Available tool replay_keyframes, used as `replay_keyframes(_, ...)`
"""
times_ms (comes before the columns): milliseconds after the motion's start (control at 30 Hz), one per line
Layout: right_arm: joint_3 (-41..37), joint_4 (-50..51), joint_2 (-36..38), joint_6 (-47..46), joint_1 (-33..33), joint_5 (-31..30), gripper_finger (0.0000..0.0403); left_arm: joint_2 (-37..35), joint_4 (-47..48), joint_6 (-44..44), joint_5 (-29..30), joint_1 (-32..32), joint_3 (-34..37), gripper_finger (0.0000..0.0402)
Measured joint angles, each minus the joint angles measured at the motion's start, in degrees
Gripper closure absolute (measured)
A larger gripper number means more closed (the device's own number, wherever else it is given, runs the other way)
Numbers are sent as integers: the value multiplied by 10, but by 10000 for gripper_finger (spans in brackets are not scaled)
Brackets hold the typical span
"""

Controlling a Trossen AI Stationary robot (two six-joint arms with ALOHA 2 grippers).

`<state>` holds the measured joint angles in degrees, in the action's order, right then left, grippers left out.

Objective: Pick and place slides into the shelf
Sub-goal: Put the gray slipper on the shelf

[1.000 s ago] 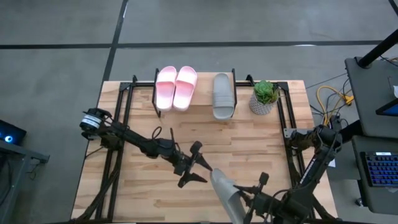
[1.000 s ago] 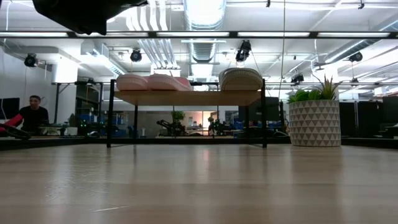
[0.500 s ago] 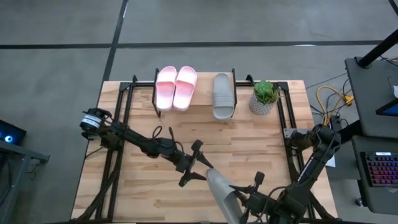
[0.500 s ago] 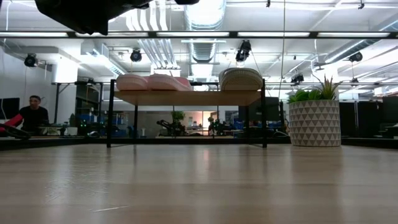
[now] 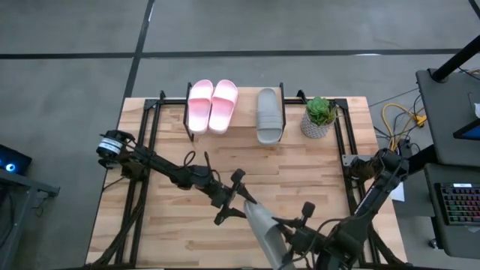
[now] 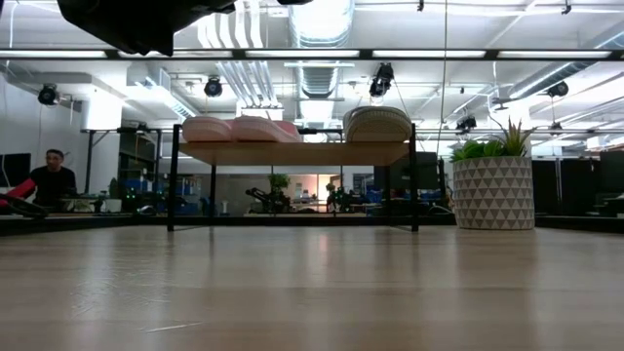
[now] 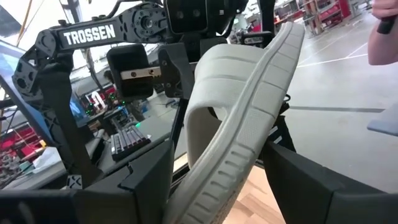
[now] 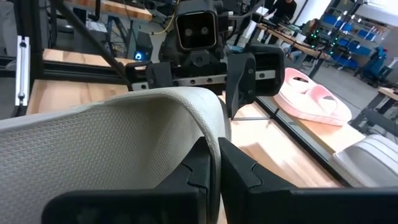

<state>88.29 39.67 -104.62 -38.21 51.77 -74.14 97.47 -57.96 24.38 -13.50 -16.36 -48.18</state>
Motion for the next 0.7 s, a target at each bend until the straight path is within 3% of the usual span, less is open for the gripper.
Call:
replay_keyframes(233, 11, -2, 0, 23, -8, 6, 394, 0, 4, 19, -5, 0, 0, 207)
replay_keyframes(533, 24, 0, 0, 51, -9, 11, 394, 0, 15, 60, -15, -1, 1, 377)
replay_keyframes(700, 24, 5, 1, 56, -9, 11, 387, 0, 15, 65, -2, -1, 2, 378)
